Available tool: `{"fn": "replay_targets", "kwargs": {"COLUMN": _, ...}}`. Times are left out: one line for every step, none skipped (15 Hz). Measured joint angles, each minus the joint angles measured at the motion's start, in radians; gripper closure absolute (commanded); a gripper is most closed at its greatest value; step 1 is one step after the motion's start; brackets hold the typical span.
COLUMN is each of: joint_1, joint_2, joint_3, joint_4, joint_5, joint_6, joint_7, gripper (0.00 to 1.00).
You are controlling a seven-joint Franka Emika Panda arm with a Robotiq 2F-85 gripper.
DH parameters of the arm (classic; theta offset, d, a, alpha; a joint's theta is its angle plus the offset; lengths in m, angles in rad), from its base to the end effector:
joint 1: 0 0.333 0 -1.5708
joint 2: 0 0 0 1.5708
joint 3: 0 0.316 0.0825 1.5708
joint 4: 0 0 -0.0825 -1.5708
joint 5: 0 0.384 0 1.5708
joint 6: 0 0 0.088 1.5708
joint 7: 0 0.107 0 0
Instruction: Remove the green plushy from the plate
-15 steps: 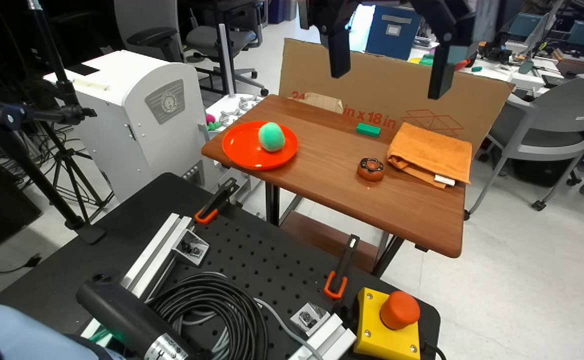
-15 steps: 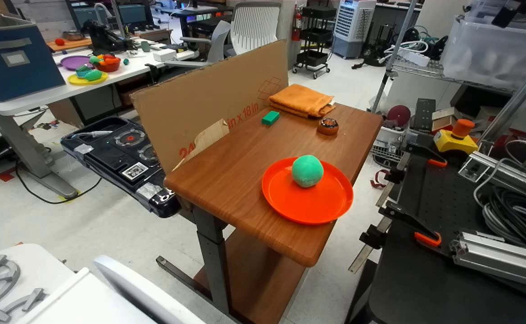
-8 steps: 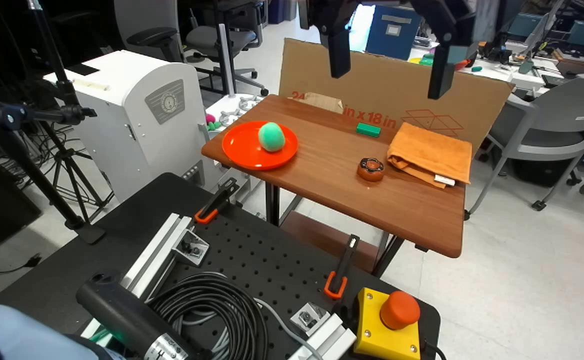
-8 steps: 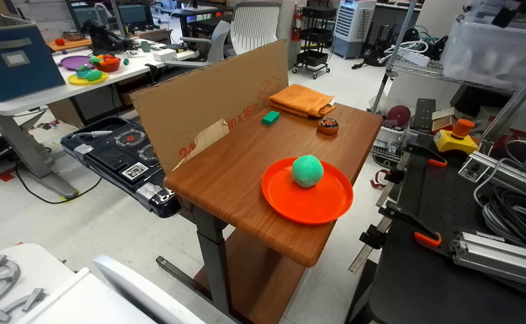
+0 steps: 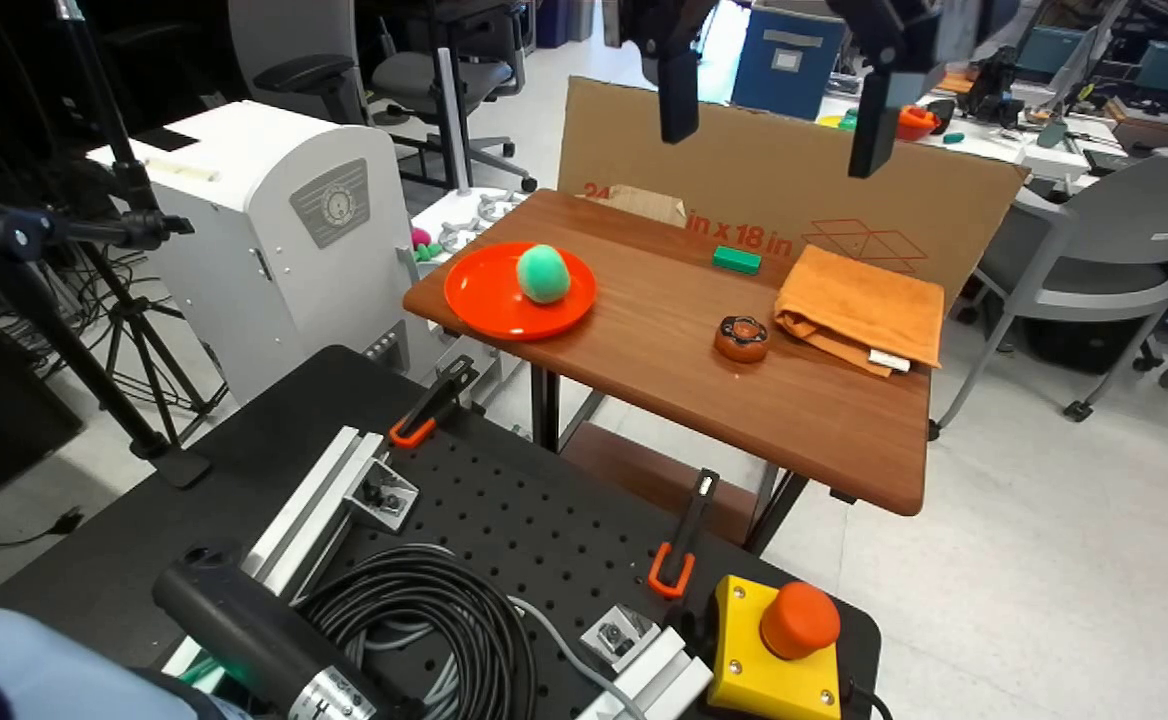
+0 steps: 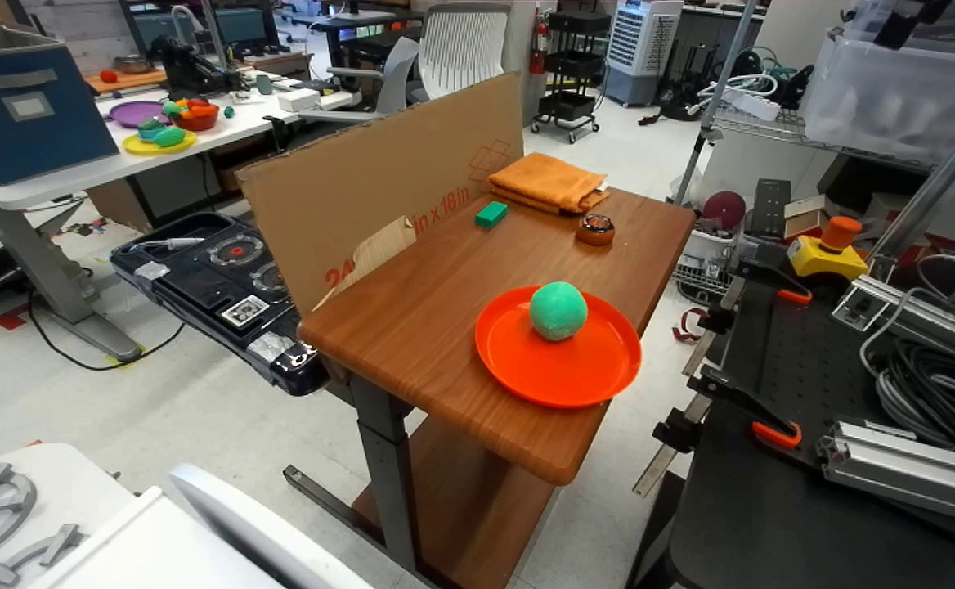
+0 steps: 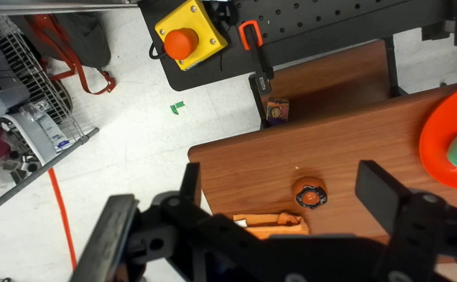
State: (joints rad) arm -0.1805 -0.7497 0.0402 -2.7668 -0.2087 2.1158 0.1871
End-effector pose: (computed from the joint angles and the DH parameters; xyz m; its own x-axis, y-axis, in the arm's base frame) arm 0.3209 -0.0557 0.4323 0.9674 -0.2212 0.1233 -0.2421 -0.9507 0.1940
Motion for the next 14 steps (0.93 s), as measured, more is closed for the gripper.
{"fn": "replay_targets", "kwargs": {"joint_1": 0.013, "joint_2": 0.032, "joint_3": 0.000, "joint_4": 0.014, "joint_5": 0.001, "joint_6": -0.001, "joint_7": 0.000, "gripper": 0.00}}
{"fn": "replay_targets", "kwargs": {"joint_1": 0.025, "joint_2": 0.066, "joint_3": 0.001, "joint_4": 0.029, "joint_5": 0.002, "joint_6": -0.001, "joint_7": 0.000, "gripper": 0.00}}
{"fn": "replay_targets", "kwargs": {"joint_1": 0.035, "joint_2": 0.103, "joint_3": 0.001, "joint_4": 0.049, "joint_5": 0.002, "joint_6": 0.001, "joint_7": 0.003, "gripper": 0.00}}
{"fn": "replay_targets", "kwargs": {"joint_1": 0.039, "joint_2": 0.139, "joint_3": 0.001, "joint_4": 0.070, "joint_5": 0.002, "joint_6": 0.007, "joint_7": 0.006, "gripper": 0.00}}
{"fn": "replay_targets", "kwargs": {"joint_1": 0.040, "joint_2": 0.178, "joint_3": 0.004, "joint_4": 0.095, "joint_5": -0.005, "joint_6": 0.013, "joint_7": 0.008, "gripper": 0.00}}
{"fn": "replay_targets", "kwargs": {"joint_1": 0.040, "joint_2": 0.218, "joint_3": 0.007, "joint_4": 0.122, "joint_5": -0.012, "joint_6": 0.021, "joint_7": 0.008, "gripper": 0.00}}
{"fn": "replay_targets", "kwargs": {"joint_1": 0.040, "joint_2": 0.263, "joint_3": 0.009, "joint_4": 0.152, "joint_5": -0.024, "joint_6": 0.023, "joint_7": 0.009, "gripper": 0.00}}
{"fn": "replay_targets", "kwargs": {"joint_1": 0.039, "joint_2": 0.314, "joint_3": 0.010, "joint_4": 0.185, "joint_5": -0.039, "joint_6": 0.023, "joint_7": 0.010, "gripper": 0.00}}
{"fn": "replay_targets", "kwargs": {"joint_1": 0.039, "joint_2": 0.364, "joint_3": 0.010, "joint_4": 0.216, "joint_5": -0.055, "joint_6": 0.022, "joint_7": 0.014, "gripper": 0.00}}
{"fn": "replay_targets", "kwargs": {"joint_1": 0.039, "joint_2": 0.414, "joint_3": 0.011, "joint_4": 0.248, "joint_5": -0.072, "joint_6": 0.021, "joint_7": 0.019, "gripper": 0.00}}
{"fn": "replay_targets", "kwargs": {"joint_1": 0.039, "joint_2": 0.461, "joint_3": 0.012, "joint_4": 0.278, "joint_5": -0.091, "joint_6": 0.021, "joint_7": 0.023, "gripper": 0.00}}
{"fn": "replay_targets", "kwargs": {"joint_1": 0.041, "joint_2": 0.505, "joint_3": 0.013, "joint_4": 0.306, "joint_5": -0.110, "joint_6": 0.021, "joint_7": 0.026, "gripper": 0.00}}
{"fn": "replay_targets", "kwargs": {"joint_1": 0.044, "joint_2": 0.544, "joint_3": 0.015, "joint_4": 0.332, "joint_5": -0.128, "joint_6": 0.020, "joint_7": 0.032, "gripper": 0.00}}
{"fn": "replay_targets", "kwargs": {"joint_1": 0.052, "joint_2": 0.580, "joint_3": 0.015, "joint_4": 0.356, "joint_5": -0.144, "joint_6": 0.019, "joint_7": 0.039, "gripper": 0.00}}
